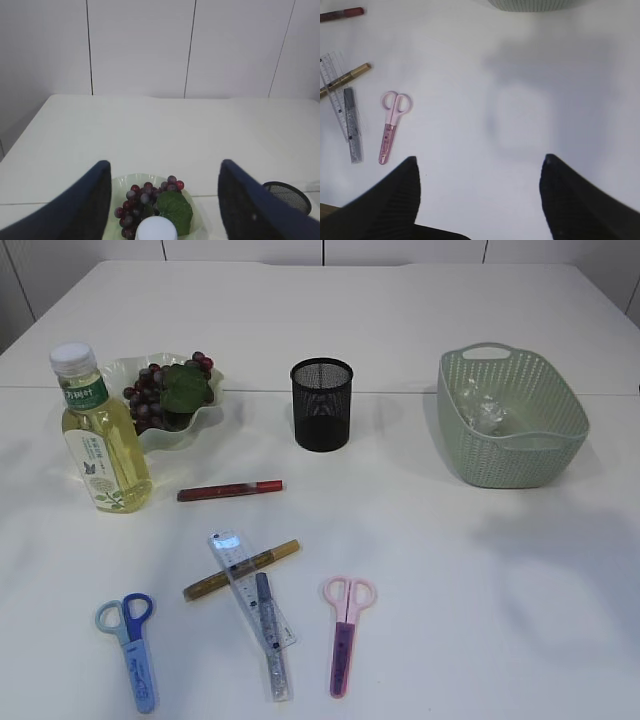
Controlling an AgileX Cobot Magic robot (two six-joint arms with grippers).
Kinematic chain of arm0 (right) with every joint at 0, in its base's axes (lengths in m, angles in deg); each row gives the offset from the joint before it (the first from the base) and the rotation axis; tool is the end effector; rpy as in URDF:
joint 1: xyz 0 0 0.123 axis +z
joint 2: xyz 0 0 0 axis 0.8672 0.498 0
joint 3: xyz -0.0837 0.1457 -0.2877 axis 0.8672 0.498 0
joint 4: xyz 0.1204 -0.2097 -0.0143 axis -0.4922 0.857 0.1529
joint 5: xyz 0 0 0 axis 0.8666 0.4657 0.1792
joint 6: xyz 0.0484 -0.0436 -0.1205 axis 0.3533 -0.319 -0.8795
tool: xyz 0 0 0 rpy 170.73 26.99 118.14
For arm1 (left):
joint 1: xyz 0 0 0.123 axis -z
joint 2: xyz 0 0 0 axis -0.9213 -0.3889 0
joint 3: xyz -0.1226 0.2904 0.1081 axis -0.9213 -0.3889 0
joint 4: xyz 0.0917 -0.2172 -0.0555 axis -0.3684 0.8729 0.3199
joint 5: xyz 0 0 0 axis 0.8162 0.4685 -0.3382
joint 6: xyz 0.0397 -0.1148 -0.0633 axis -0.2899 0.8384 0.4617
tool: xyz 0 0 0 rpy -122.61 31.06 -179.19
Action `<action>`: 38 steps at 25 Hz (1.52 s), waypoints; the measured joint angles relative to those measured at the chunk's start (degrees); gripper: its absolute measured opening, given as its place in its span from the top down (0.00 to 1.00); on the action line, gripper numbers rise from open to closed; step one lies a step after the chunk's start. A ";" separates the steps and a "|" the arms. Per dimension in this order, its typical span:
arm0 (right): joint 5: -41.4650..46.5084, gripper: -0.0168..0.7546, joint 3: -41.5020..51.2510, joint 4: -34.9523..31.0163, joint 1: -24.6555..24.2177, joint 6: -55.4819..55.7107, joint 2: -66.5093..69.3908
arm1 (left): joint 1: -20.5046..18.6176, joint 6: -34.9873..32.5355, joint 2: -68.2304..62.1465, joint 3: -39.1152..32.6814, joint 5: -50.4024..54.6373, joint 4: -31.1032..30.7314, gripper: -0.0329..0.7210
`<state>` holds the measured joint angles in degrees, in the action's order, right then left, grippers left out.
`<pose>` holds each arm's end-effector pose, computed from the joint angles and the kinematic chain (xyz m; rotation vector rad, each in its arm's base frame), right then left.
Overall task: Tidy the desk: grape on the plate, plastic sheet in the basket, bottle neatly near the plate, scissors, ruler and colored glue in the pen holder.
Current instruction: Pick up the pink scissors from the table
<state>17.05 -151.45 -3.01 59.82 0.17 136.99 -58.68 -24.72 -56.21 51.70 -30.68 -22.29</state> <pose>0.2202 0.0290 0.3731 -0.0597 2.6958 0.2993 0.2789 -0.0425 0.3664 0.0406 1.6088 -0.2025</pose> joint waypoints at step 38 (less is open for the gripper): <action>0.00 0.23 0.00 0.00 0.00 0.00 0.00 | 0.00 0.00 24.14 0.00 70.30 8.25 0.38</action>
<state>17.05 -151.45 -3.01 59.82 0.17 136.99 -58.68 -24.72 -32.06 51.70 39.62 -14.05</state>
